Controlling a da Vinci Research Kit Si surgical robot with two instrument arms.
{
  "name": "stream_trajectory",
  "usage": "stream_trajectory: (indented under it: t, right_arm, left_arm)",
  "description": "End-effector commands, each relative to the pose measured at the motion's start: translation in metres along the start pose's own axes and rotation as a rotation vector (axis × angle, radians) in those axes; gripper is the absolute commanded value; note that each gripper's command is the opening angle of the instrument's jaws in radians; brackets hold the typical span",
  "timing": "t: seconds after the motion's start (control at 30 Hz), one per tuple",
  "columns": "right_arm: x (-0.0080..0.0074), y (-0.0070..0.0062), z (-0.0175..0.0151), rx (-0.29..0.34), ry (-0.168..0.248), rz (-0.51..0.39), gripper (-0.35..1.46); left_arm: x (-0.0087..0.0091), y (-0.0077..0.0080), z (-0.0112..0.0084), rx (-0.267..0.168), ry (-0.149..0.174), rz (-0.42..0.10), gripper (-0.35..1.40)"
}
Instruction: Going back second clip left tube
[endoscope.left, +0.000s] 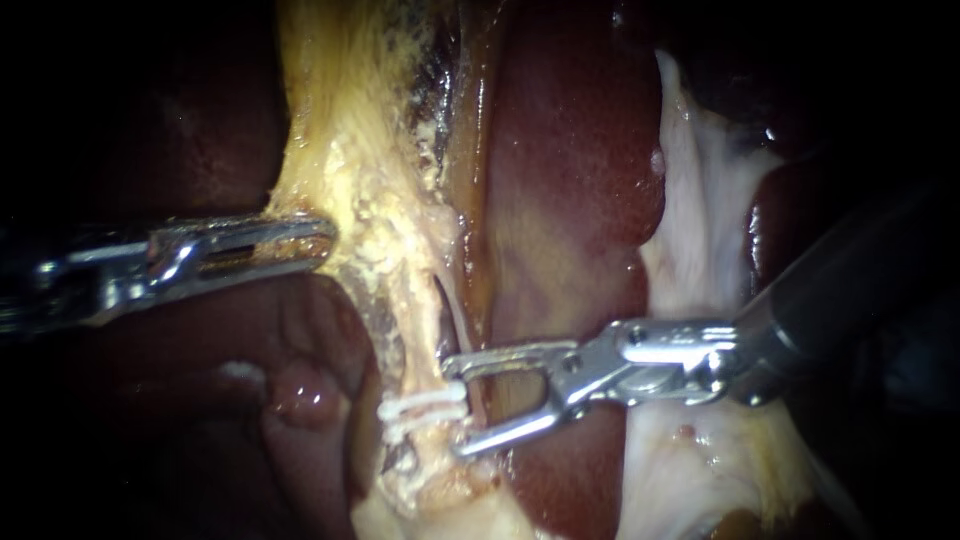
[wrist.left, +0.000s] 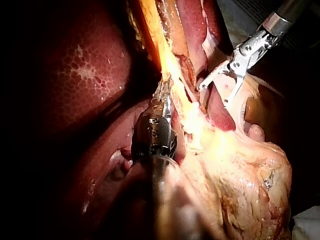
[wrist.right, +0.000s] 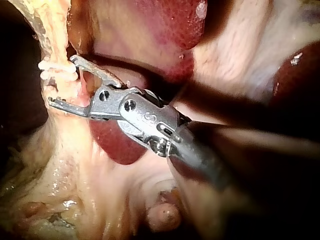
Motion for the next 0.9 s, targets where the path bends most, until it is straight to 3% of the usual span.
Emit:
stream_trajectory:
  t: [0.03, 0.23, 0.53, 0.67, 0.9]
  right_arm:
    - [0.0007, 0.0001, -0.001, -0.004, 0.013, -0.014, 0.6]
    - [0.0039, 0.0004, -0.0049, -0.033, 0.032, -0.074, 0.6]
    - [0.0051, 0.0001, -0.0064, -0.039, 0.026, -0.152, 0.6]
    - [0.0051, 0.0, -0.0064, -0.039, 0.025, -0.158, 0.6]
    - [0.0049, -0.0001, -0.0063, -0.039, 0.025, -0.16, 0.6]
  left_arm:
    - [0.0, 0.0, 0.0, 0.0, 0.0, 0.0, -0.35]
    - [0.0001, 0.0, 0.0001, -0.001, -0.001, 0.0, -0.35]
    - [0.0005, 0.0002, 0.0008, -0.003, -0.003, 0.003, -0.35]
    - [0.0016, 0.0007, 0.0028, 0.012, -0.003, 0.003, -0.35]
    - [0.0032, 0.0012, 0.0074, 0.01, 0.034, 0.009, -0.35]
